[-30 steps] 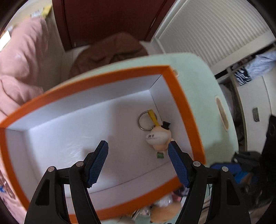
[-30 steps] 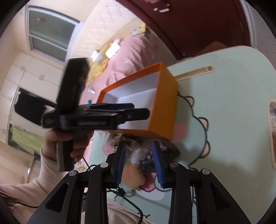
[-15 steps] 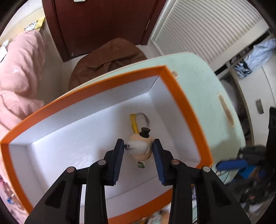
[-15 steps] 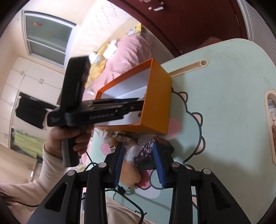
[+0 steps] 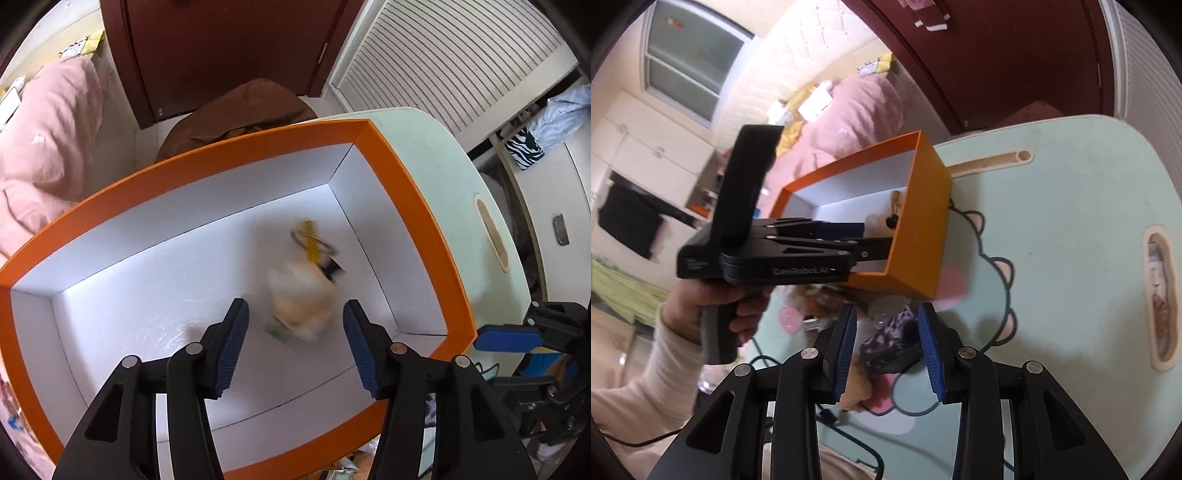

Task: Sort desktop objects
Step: 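Grasp the top-hat keychain figure in the box with the left tool and lift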

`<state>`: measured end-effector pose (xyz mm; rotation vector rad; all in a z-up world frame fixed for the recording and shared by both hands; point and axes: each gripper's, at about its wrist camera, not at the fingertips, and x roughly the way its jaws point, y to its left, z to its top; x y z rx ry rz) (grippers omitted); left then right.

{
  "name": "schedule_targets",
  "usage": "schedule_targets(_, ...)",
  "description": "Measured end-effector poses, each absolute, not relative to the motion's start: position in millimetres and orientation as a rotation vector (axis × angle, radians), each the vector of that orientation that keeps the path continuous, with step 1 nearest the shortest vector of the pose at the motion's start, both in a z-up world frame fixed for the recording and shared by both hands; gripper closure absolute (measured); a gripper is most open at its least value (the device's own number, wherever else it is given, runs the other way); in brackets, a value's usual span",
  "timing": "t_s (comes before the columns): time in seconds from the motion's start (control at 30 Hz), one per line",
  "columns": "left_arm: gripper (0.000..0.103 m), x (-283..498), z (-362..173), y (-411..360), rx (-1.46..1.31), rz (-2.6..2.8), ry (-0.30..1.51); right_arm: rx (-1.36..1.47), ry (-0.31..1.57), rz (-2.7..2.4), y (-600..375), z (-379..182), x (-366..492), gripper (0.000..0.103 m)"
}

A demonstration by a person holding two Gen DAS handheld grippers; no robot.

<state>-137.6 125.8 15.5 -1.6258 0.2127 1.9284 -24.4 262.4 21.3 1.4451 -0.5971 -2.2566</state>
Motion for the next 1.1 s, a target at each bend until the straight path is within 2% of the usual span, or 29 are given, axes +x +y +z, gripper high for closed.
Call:
schedule_targets(0.03, 0.079, -136.5, 15.9, 125.0, -1.619, 1.925, 0.194, 1.454, -0.578, -2.272, 261.6, 21.0, -24.1, 0.069)
schedule_targets(0.1, 0.09, -133.0, 17.9, 123.4, -1.594, 1.94, 0.157, 1.465, -0.551, -2.289, 260.3, 20.6, -23.6, 0.069)
schedule_targets(0.27, 0.094, -128.1, 23.7, 120.3, -1.544, 1.987, 0.139, 1.47, -0.554, -2.281, 260.4, 19.4, -22.3, 0.069)
schedule_targets(0.37, 0.092, -130.4, 29.1, 116.9, -1.532, 2.013, 0.141, 1.473, -0.55, -2.283, 261.8, 18.6, -21.4, 0.069)
schedule_targets(0.43, 0.067, -134.5, 33.8, 113.9, -1.514, 2.048, 0.112, 1.471, -0.554, -2.281, 262.4, 18.8, -21.0, 0.069)
schedule_targets(0.5, 0.05, -139.0, 37.9, 112.6, -1.497, 2.072, 0.088, 1.47, -0.565, -2.275, 263.4, 18.6, -21.0, 0.069)
schedule_targets(0.53, 0.047, -140.9, 39.4, 114.2, -1.487, 2.074, 0.082, 1.47, -0.569, -2.274, 263.6, 18.6, -21.1, 0.069)
schedule_targets(0.7, 0.047, -148.4, 36.2, 130.8, -1.492, 2.061, 0.154, 1.472, -0.578, -2.268, 263.5, 19.4, -20.4, 0.069)
schedule_targets(0.83, 0.048, -150.0, 10.0, 148.0, -1.582, 1.988, 0.266, 1.477, -0.583, -2.267, 263.9, 19.3, -19.7, 0.069)
schedule_targets(0.87, 0.049, -147.0, 12.8, 149.0, -1.537, 2.021, 0.298, 1.479, -0.587, -2.265, 264.1, 19.1, -19.6, 0.069)
schedule_targets(0.9, 0.058, -145.7, 13.7, 150.9, -1.531, 2.024, 0.331, 1.48, -0.59, -2.264, 264.1, 18.9, -19.4, 0.069)
schedule_targets(0.93, 0.06, -144.4, 14.5, 152.8, -1.524, 2.027, 0.364, 1.48, -0.592, -2.264, 263.8, 18.9, -19.2, 0.069)
schedule_targets(1.1, 0.06, -143.1, 19.8, 148.4, -1.522, 2.033, 0.349, 1.48, -0.592, -2.26, 261.1, 17.8, -18.2, 0.069)
